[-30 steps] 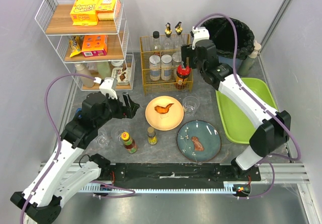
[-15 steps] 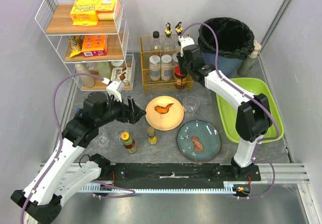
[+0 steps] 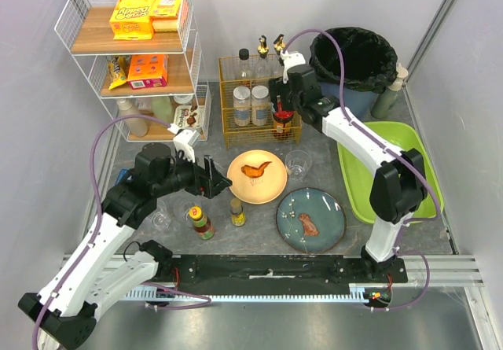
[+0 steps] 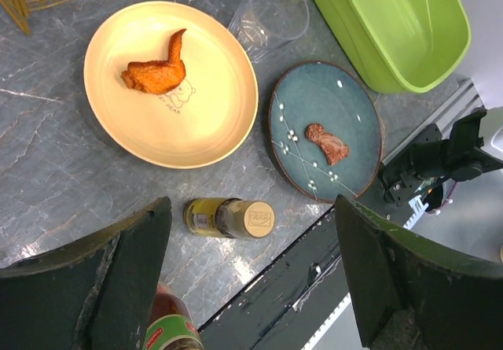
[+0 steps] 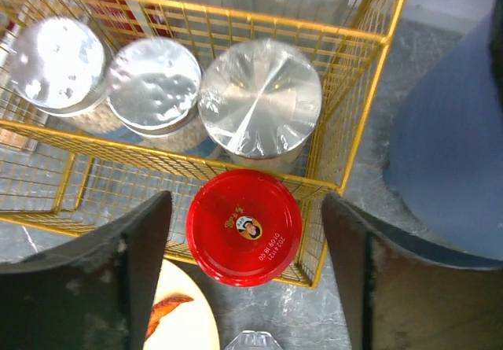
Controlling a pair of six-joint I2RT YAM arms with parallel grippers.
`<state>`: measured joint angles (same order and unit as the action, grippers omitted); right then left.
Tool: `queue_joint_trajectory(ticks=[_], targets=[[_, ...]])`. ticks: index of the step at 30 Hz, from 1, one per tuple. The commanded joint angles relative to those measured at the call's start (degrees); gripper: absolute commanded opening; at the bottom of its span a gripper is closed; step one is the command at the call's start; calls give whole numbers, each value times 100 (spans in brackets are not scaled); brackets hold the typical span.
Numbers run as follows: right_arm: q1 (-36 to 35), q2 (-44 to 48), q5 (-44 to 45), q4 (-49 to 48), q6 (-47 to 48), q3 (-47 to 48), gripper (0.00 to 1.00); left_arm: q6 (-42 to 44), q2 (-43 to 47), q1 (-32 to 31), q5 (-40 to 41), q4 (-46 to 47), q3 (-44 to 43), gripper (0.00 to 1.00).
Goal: Clear the kitchen counter
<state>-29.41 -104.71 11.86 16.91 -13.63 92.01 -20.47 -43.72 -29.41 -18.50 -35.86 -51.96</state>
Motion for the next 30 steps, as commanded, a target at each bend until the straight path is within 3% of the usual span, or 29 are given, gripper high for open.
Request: queue_joint_trajectory(ticks=[1,5,10,14,20,30], targets=[[5,827,-104,-205,-8,450,91,114,13,-109,-14,184,186,90],[14,1364,-657,-153,9,108,96,-132,48,-135,933,-157,135,88],[5,2198,-913,67,-17,-866,97,-492,31,-135,1796,-1439,-462,87],[5,2832,-1394,146,-201,-1772,97,-721,83,-144,1762,-2327,-736,88],[5,3421,-2082,15,-641,-2634,97,-695,233,-144,1376,-2874,-473,88],[5,4441,-2311,41,-281,-2530,98,-458,40,-135,962,-2980,2,78]])
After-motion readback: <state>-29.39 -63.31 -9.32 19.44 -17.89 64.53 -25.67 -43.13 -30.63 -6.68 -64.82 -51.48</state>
